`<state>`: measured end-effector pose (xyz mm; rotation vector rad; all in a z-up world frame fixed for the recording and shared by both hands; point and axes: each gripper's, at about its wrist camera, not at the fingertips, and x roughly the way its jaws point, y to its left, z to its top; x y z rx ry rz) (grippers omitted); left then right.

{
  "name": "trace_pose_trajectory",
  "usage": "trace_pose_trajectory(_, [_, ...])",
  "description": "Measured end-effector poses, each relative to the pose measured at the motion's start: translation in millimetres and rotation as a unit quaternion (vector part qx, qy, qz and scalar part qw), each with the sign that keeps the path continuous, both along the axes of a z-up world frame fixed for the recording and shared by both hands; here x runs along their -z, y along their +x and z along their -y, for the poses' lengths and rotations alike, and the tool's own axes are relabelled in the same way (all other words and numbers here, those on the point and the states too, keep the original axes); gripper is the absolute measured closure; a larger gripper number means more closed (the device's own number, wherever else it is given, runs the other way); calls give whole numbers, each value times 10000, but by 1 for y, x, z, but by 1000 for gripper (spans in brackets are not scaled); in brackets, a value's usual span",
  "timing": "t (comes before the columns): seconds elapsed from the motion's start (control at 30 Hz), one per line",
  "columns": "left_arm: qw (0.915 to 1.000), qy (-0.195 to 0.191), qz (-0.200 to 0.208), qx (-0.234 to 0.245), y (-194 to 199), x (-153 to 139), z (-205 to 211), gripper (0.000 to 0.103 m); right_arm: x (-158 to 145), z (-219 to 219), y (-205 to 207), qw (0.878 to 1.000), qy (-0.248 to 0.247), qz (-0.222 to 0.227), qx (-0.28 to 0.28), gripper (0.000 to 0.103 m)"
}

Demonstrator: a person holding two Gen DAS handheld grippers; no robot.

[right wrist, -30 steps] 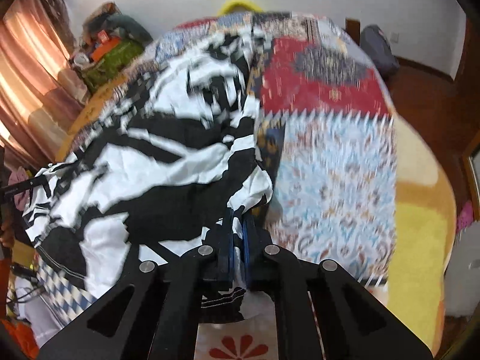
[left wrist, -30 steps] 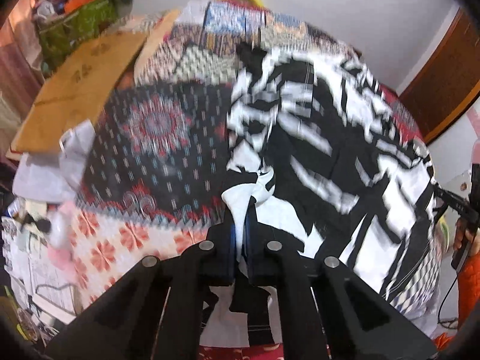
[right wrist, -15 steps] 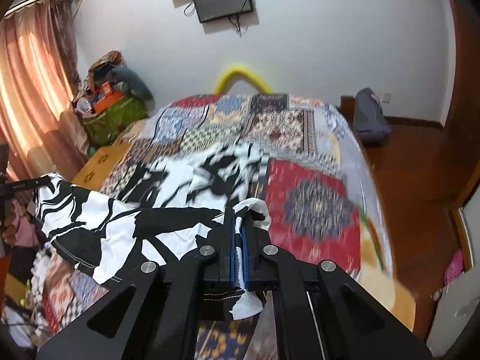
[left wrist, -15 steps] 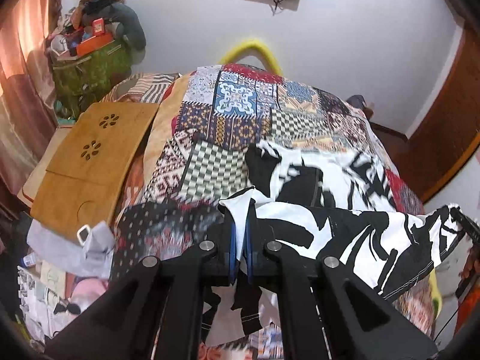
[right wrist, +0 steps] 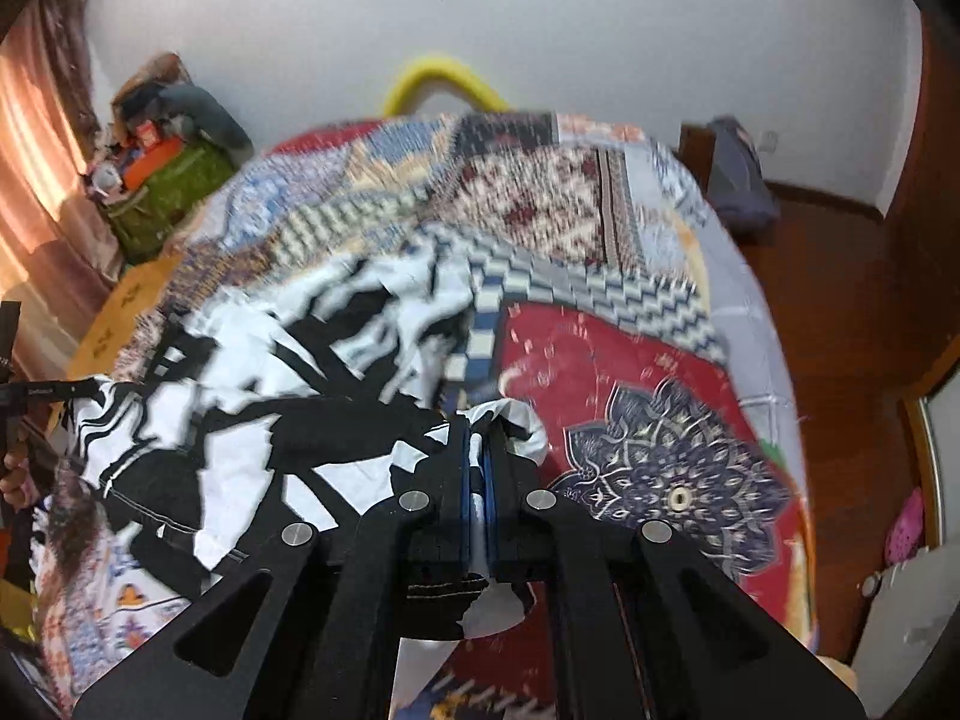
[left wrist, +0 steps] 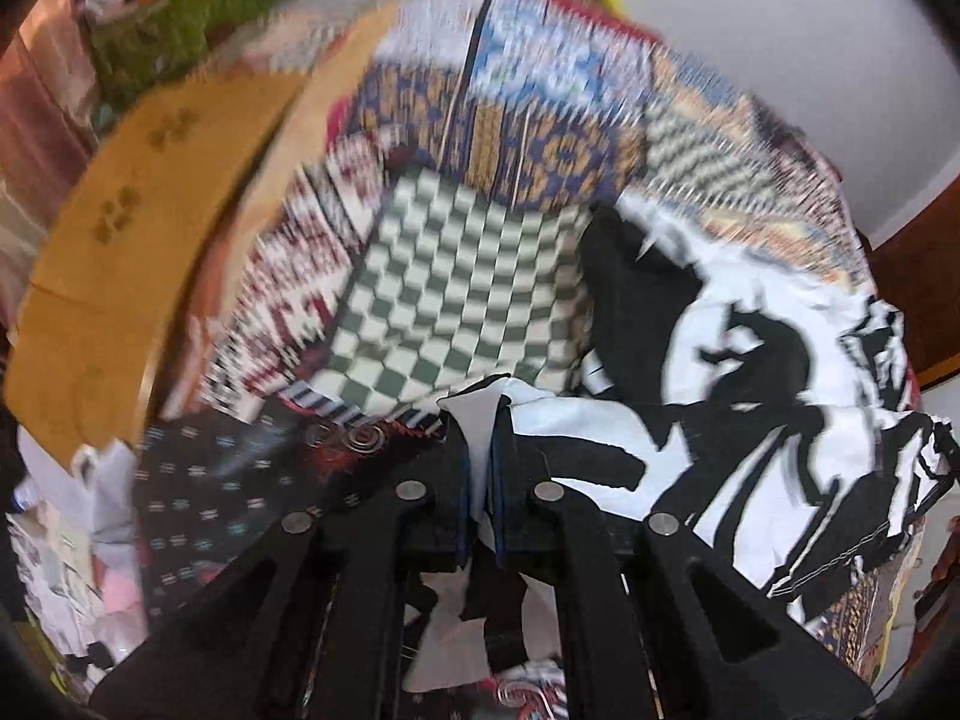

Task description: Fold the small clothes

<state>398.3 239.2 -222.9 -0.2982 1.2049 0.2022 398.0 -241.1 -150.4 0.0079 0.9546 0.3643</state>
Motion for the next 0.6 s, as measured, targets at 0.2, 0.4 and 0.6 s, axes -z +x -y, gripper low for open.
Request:
trace_pose_trajectory(0.2, [9997, 110, -151, 168, -2, 14, -8, 61, 18, 3, 2, 9998, 38, -198, -78, 100])
trace_pose_trajectory(0.4, [9994, -101, 300, 145, -39, -19, -21, 41, 6, 14, -11, 9995, 173, -246, -46, 92])
trace_pose_trajectory(0.6, [9996, -210, 188, 53, -71, -12, -23, 41, -1, 21, -34, 9996, 219, -187, 16, 68])
